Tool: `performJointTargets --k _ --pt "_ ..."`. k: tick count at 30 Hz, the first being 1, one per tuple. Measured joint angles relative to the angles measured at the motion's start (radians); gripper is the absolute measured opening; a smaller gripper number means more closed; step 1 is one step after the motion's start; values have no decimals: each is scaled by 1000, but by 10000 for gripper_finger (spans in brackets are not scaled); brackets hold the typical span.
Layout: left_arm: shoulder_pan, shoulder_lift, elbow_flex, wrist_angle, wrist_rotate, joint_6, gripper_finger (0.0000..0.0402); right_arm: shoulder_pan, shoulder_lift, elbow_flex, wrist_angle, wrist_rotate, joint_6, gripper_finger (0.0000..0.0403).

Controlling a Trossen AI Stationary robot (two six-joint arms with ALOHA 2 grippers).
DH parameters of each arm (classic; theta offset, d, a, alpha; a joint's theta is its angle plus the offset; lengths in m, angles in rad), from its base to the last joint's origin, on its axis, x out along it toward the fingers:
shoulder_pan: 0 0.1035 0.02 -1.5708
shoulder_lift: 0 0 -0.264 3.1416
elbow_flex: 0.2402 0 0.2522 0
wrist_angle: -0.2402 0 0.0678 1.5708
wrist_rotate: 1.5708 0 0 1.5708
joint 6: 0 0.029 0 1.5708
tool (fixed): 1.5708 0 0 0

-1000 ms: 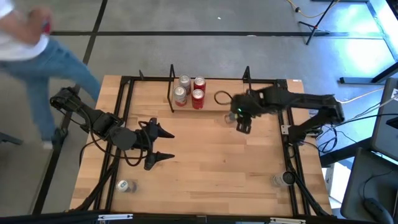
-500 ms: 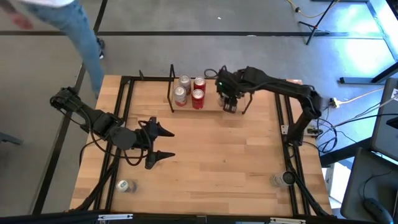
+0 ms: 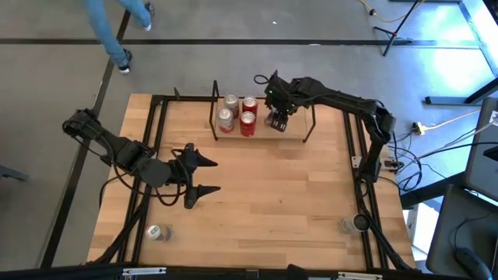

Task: Place canned beverage on shelf
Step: Put the top blue soda can on the shelf

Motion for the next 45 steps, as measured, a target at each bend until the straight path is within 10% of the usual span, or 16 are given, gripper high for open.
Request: performJointTargets --k 28,45 --pt "21 0 0 0 0 -1 360 2 -2 -1 114 3 -86 268" --pt "21 0 0 0 2 -4 360 -10 17 -4 228 -39 -94 197"
